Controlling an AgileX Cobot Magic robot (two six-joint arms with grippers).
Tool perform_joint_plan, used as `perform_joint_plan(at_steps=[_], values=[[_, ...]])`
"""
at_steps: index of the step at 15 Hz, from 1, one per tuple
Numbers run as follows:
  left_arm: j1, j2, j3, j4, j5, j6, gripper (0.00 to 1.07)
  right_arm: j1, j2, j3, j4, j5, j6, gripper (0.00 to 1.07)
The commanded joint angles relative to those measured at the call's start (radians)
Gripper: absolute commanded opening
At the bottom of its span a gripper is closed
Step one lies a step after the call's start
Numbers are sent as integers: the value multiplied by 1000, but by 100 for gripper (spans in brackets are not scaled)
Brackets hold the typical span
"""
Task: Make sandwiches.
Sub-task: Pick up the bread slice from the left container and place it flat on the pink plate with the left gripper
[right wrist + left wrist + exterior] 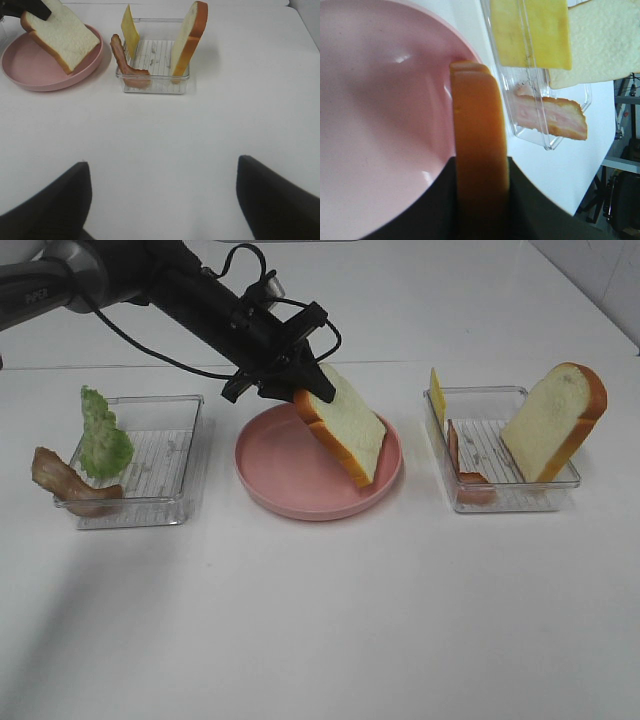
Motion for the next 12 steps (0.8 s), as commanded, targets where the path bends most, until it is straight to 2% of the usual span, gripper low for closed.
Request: perform_joint_plan(at_steps=[1, 6, 7, 9, 10, 11, 12], values=[[-13, 2, -3, 29, -17, 6, 29, -5, -14, 3, 0, -9, -5, 76], [-33, 0, -3, 53, -23, 6, 62, -5, -14, 3, 0, -9, -5, 76], [-33, -1, -3, 67, -19, 6, 65, -5, -14, 3, 0, -9, -5, 76], [-34, -1, -3, 109, -4, 4, 65, -5, -14, 3, 0, -9, -5, 76], [-41, -1, -3, 153, 11, 2, 65, -5, -14, 3, 0, -9, -5, 76], [-62, -6, -3, 266, 15, -28, 65, -5, -14, 3, 0, -9, -5, 76], [-68, -12, -3, 301, 14, -34, 65, -5, -14, 3, 0, -9, -5, 76]])
